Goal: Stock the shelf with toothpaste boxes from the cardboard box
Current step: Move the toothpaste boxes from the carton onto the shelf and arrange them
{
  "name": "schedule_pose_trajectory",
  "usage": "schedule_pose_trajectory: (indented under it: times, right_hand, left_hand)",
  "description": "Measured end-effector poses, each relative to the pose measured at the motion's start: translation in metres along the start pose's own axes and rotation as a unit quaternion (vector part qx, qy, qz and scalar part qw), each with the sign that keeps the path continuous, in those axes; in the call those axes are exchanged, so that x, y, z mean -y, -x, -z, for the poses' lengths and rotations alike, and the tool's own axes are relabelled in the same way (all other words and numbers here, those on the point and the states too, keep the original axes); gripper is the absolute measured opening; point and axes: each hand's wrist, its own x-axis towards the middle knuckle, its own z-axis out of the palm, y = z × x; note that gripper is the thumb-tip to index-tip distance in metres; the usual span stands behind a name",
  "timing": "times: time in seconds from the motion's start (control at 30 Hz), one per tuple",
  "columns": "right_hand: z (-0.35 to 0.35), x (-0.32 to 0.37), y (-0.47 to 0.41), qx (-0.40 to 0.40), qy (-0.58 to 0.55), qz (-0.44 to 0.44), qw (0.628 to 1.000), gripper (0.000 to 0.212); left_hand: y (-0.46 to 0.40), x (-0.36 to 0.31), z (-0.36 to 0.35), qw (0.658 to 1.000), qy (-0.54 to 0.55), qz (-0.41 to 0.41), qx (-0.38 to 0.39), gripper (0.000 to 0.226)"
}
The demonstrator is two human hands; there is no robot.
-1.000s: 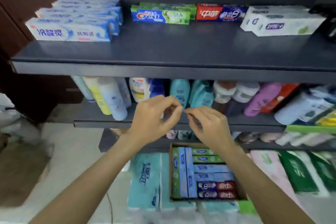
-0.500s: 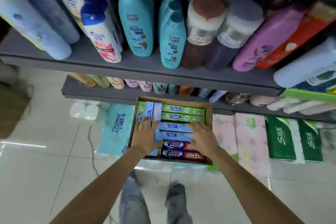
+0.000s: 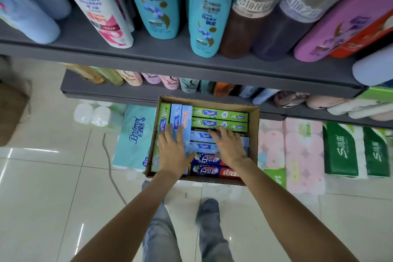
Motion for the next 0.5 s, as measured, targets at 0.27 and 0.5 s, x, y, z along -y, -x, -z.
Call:
schedule_pose_trajectory:
  times: [0.27, 0.5]
  right_hand:
    - [0.008, 0.002, -0.001, 0.004, 0.096, 0.022, 0.995, 0.093]
    - [0.027, 0.008, -0.003, 0.010, 0.082, 0.015, 0.996, 0.072]
  left_hand:
    - [0.000, 0.012, 0.005, 0.999, -0.026, -0.021, 0.004, 0.090]
    - [0.001, 0.012, 0.012, 0.999, -0.029, -0.008, 0.021, 0.089]
